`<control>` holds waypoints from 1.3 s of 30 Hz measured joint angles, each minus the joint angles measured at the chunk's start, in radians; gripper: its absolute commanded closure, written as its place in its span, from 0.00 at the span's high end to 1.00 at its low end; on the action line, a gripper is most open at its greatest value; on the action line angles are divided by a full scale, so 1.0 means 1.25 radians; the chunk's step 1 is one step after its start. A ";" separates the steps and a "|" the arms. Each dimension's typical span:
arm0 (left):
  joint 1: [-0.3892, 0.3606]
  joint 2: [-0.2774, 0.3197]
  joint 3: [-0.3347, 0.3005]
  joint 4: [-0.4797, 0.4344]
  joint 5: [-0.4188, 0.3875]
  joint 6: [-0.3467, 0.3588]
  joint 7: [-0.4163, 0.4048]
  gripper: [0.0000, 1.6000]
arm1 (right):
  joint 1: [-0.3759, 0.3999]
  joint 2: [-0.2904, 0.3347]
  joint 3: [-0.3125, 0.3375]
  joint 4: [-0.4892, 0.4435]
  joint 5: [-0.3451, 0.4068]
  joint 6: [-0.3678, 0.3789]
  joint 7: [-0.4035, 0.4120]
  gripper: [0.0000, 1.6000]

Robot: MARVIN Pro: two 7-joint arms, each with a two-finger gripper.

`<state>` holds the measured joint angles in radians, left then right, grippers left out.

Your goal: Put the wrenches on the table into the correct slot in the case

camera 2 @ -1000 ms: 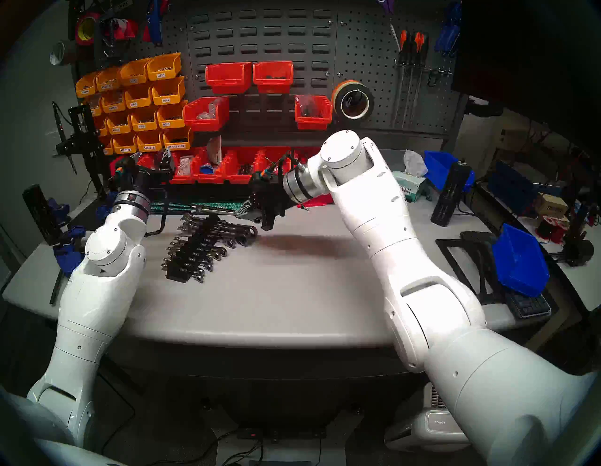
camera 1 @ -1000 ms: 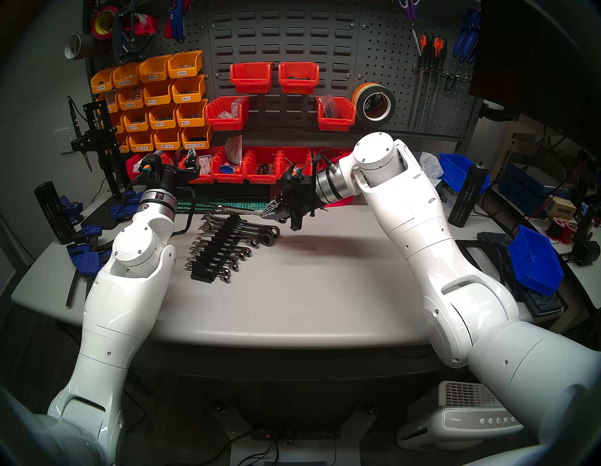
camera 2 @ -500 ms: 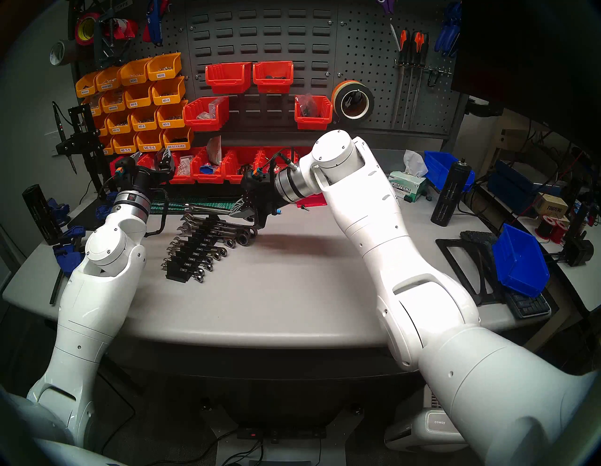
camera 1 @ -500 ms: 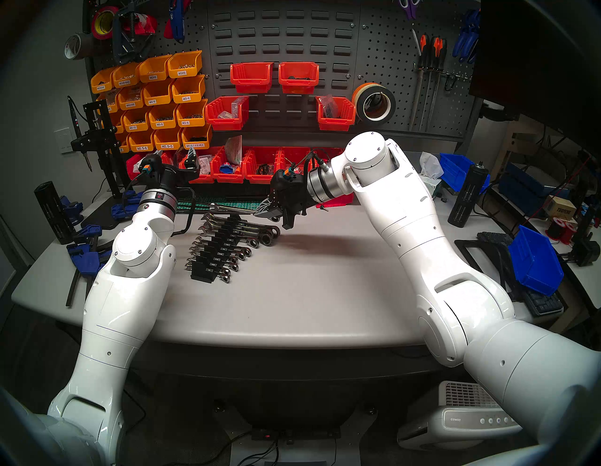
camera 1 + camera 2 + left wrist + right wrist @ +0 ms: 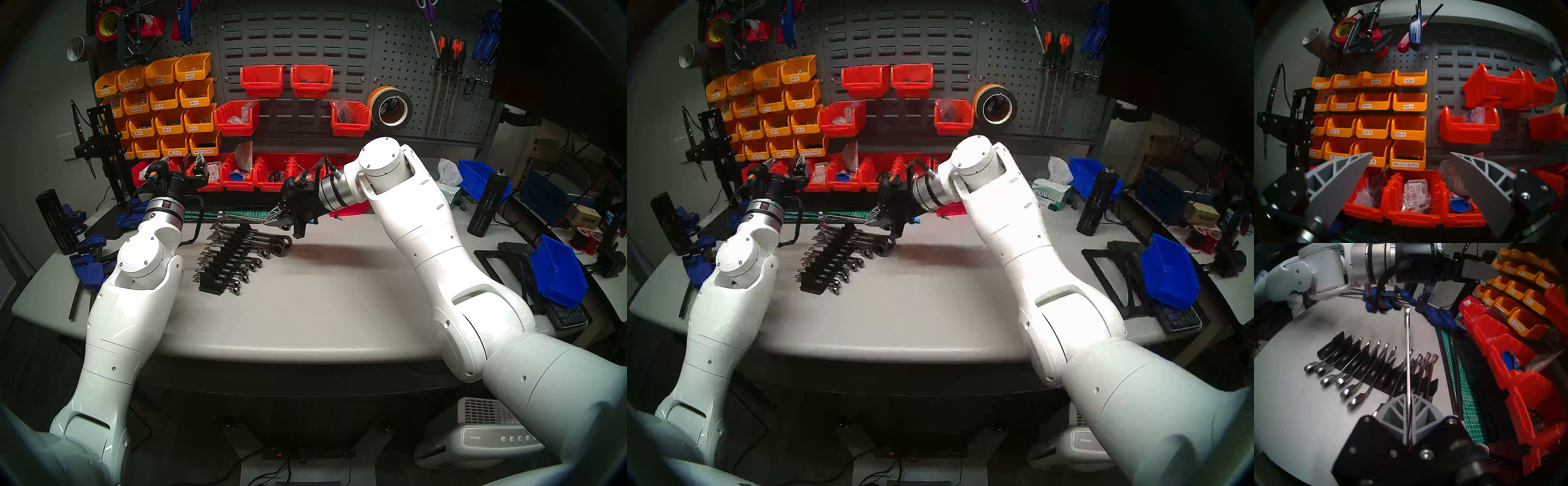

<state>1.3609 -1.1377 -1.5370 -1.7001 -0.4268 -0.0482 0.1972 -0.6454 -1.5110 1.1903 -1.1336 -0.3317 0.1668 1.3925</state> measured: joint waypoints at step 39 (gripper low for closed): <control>0.000 0.000 0.000 0.000 0.000 0.000 0.000 1.00 | 0.002 -0.018 -0.010 0.005 -0.008 0.011 -0.006 0.00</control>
<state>1.3609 -1.1378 -1.5370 -1.7001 -0.4268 -0.0482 0.1972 -0.6424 -1.5340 1.1784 -1.1274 -0.3420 0.1808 1.3851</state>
